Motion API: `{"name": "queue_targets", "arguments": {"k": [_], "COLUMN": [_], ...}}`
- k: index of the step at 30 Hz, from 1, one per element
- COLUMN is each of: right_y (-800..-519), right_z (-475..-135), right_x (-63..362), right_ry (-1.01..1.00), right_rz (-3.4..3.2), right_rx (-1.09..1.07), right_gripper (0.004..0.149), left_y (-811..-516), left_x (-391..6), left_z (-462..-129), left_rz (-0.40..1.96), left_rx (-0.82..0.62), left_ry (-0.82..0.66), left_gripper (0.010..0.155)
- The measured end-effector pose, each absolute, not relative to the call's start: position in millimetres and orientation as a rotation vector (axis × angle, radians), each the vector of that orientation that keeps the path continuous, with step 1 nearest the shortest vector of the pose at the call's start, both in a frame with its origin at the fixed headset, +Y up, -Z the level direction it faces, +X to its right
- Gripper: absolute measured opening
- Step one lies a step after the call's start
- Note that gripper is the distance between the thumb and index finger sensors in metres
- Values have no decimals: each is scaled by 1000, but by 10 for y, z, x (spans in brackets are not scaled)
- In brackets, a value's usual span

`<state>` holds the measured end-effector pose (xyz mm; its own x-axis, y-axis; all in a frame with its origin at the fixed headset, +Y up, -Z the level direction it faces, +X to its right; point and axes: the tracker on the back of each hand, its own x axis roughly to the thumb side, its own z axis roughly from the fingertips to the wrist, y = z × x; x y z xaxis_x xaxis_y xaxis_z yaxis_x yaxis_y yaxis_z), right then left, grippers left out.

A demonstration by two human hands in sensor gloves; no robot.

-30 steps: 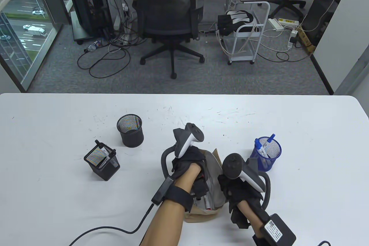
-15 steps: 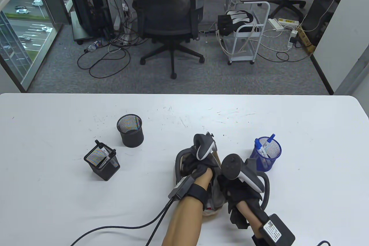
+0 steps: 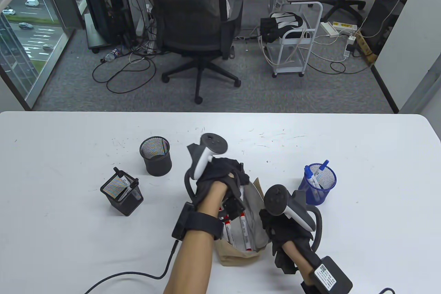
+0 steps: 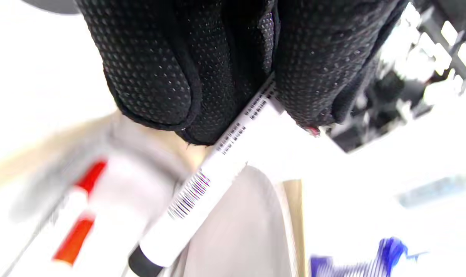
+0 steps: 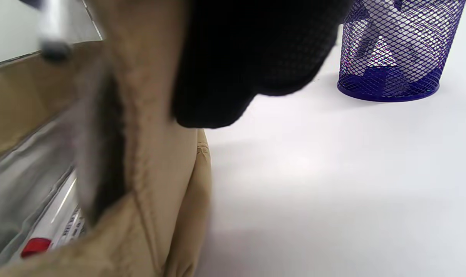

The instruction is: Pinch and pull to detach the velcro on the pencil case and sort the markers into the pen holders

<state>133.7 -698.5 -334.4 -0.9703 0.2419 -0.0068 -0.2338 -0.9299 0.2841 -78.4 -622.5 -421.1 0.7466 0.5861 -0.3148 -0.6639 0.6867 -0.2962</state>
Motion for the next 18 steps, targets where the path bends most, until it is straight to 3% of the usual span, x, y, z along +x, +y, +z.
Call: {"name": "queue_targets", "arguments": {"k": [4,8,13,18], "right_y": [-6984,-6985,-6985,-6985], "right_z": [-3332,-3329,-3316,-3314], "right_x": [1320,1314,1286,1281], "right_ry": [409,406,390,392], "right_rz": [2879,2884,2898,2899], "right_rx": [45,48,63,63], "right_gripper": [53,53,53,53], "left_y": [-5800,-5654,-5757,-5984], "left_x": [-1383,-1921,-2439,-2773], "left_z": [-4081,-3937,-3757,-3645], "left_rz": [574,494,420,442], "left_rx": [-154,-3,129,141], "left_ry": [331,481,623,692], "left_gripper": [55,55,52,51]}}
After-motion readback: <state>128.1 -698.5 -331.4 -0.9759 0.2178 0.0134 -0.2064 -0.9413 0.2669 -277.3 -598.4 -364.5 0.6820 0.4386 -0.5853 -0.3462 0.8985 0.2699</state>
